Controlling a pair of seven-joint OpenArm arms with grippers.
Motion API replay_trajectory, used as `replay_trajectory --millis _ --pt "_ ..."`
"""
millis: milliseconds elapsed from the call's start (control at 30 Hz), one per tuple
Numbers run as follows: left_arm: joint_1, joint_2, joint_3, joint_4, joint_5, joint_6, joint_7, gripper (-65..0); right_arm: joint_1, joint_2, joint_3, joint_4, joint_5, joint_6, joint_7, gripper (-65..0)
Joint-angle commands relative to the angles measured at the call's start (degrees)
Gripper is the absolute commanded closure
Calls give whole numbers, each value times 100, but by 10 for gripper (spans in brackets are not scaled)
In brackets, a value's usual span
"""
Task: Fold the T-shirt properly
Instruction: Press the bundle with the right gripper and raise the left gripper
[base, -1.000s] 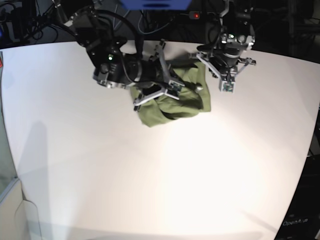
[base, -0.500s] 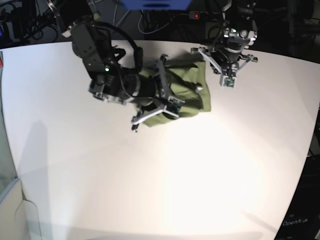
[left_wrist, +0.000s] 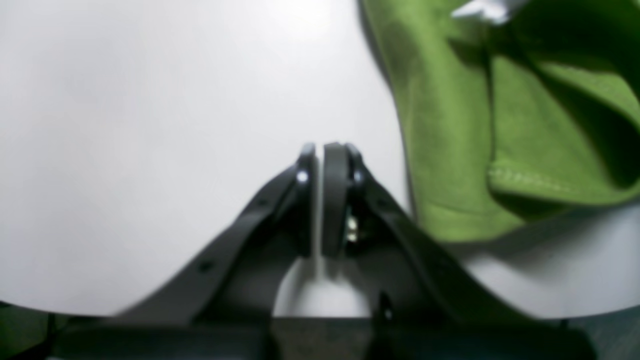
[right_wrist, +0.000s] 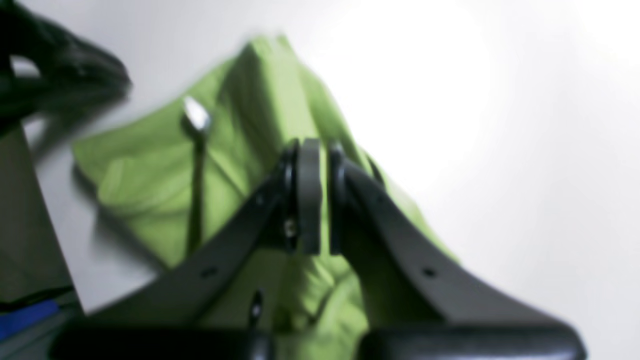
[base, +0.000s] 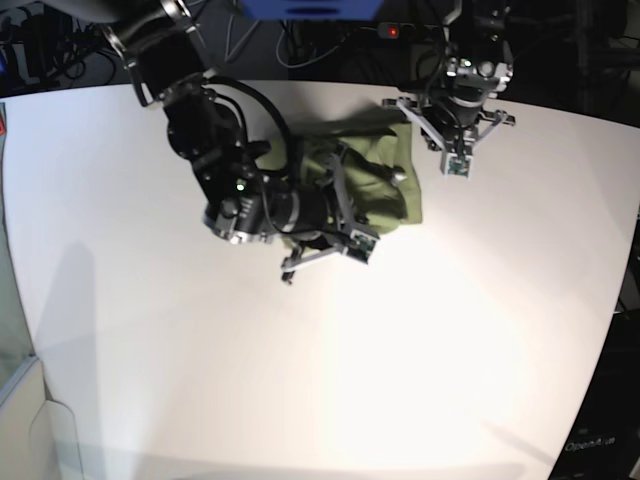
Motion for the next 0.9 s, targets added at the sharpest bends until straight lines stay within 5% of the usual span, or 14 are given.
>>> replay_trajectory --millis 0,467,867 --pt "82 2 0 -78 12 8 386 -22 104 -59 11 -86 53 38 189 -7" --pt "117 2 0 -87 12 25 395 -22 658 -402 -244 -2627 45 38 1473 -7" --pt "249 160 27 97 12 -1 395 -22 1168 29 -200 -2952 27 38 1455 -7"
